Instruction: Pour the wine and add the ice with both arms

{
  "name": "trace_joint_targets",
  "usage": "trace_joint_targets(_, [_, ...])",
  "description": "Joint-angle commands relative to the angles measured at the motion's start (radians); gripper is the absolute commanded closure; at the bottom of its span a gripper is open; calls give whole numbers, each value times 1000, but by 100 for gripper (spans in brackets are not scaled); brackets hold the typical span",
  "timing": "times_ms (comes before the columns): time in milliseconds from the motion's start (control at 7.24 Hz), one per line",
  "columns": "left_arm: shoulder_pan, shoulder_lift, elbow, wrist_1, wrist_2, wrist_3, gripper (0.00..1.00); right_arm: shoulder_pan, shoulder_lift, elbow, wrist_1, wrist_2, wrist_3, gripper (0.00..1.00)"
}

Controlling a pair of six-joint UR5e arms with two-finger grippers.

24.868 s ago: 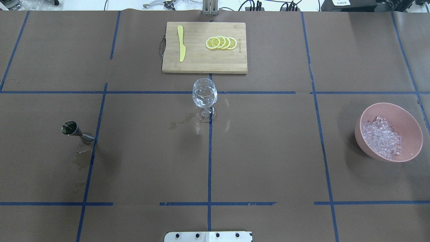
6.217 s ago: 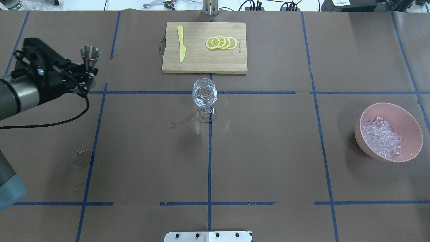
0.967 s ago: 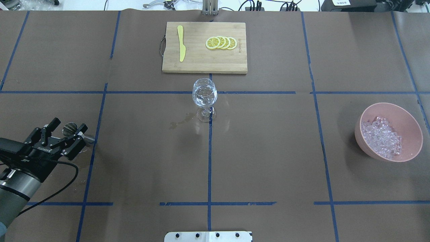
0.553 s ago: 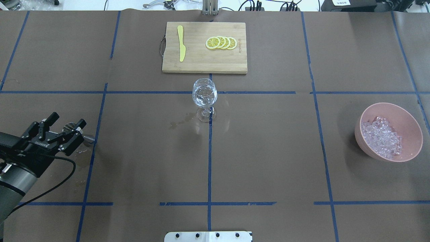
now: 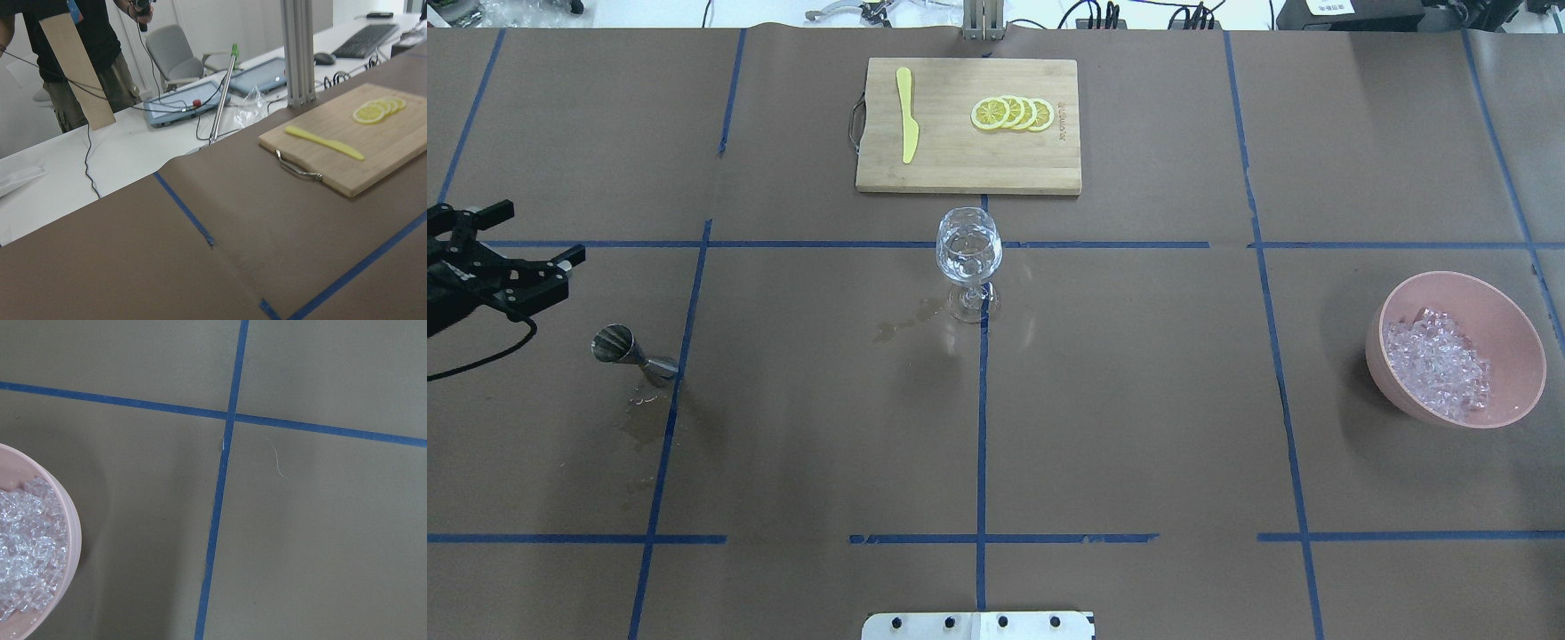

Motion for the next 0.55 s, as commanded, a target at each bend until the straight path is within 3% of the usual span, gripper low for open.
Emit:
trace_joint_targets(0, [-329,-12,4,158,-387,182,0,0,0,-1,0,0,0,0])
trace_joint_targets(138, [-433,-21,6,262,-475,242,0,0,-1,-4,0,0,0,0])
trace_joint_targets(414, [-526,-43,16,439,-496,246,0,0,-1,-5,0,0,-2,0])
